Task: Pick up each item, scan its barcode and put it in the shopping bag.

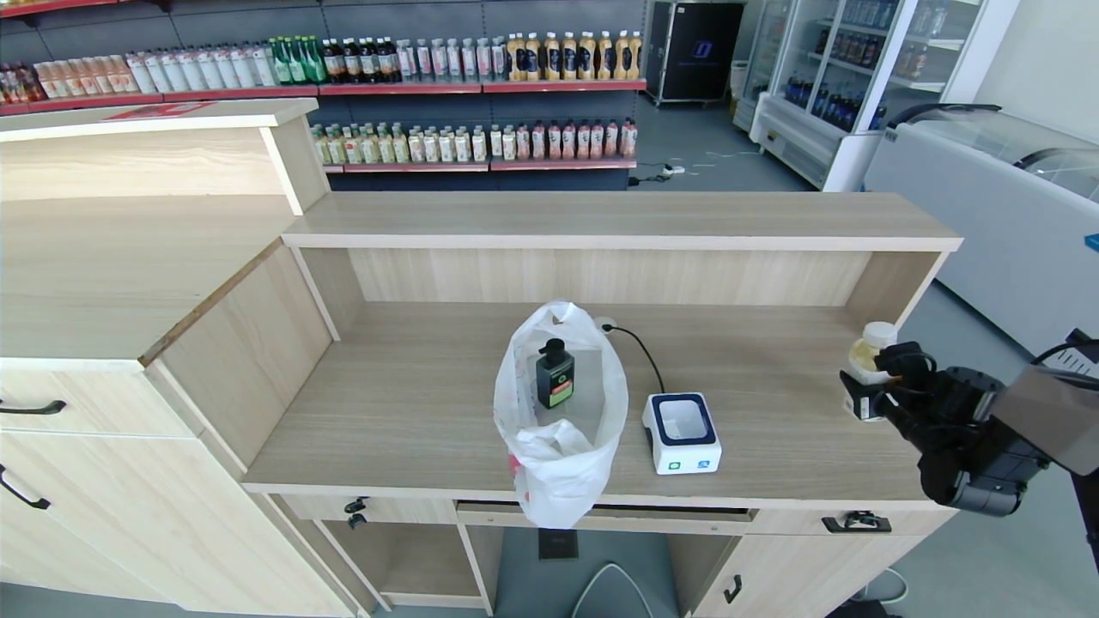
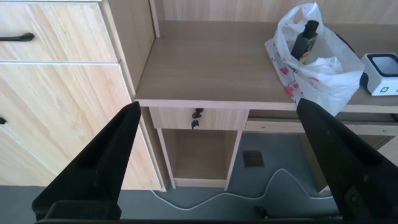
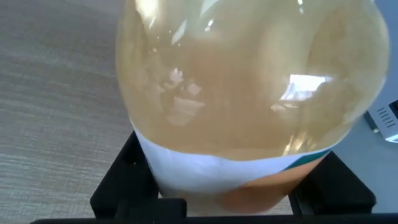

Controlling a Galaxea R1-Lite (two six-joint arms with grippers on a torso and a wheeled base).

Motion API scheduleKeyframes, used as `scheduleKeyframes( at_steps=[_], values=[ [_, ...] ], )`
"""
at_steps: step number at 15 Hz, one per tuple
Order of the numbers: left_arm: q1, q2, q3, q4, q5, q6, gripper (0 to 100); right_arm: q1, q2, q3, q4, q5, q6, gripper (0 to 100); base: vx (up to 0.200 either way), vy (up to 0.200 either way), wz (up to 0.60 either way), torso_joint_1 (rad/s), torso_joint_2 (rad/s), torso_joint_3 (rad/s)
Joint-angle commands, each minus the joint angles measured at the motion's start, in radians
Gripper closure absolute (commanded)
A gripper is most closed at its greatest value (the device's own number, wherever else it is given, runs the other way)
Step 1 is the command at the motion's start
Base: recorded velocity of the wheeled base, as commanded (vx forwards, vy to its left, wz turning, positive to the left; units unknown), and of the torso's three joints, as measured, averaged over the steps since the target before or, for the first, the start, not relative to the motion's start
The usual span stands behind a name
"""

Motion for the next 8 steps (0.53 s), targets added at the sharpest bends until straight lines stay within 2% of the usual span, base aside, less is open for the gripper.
scheduleKeyframes(
  at_steps=[1, 3, 4, 5, 6, 8],
  values=[
    [0.0, 0.0, 0.0, 0.0, 0.0, 0.0, 0, 0.023, -0.088, 0.008, 0.016, 0.003, 0.078, 100, 0.0, 0.0, 0.0, 0.0, 0.0, 0.0],
    [0.0, 0.0, 0.0, 0.0, -0.001, 0.0, 0, 0.052, -0.304, 0.075, 0.223, 0.005, 0.235, 100, 0.0, 0.0, 0.0, 0.0, 0.0, 0.0],
    [0.0, 0.0, 0.0, 0.0, 0.0, 0.0, 0, 0.075, -0.462, 0.118, 0.387, 0.04, 0.353, 100, 0.0, 0.0, 0.0, 0.0, 0.0, 0.0],
    [0.0, 0.0, 0.0, 0.0, 0.0, 0.0, 0, 0.086, -0.562, 0.141, 0.478, 0.091, 0.423, 100, 0.0, 0.0, 0.0, 0.0, 0.0, 0.0],
    [0.0, 0.0, 0.0, 0.0, 0.0, 0.0, 0, 0.097, -0.701, 0.179, 0.59, 0.203, 0.501, 100, 0.0, 0.0, 0.0, 0.0, 0.0, 0.0],
    [0.0, 0.0, 0.0, 0.0, 0.0, 0.0, 0, 0.113, -0.886, 0.264, 0.651, 0.365, 0.581, 100, 0.0, 0.0, 0.0, 0.0, 0.0, 0.0]
  ],
)
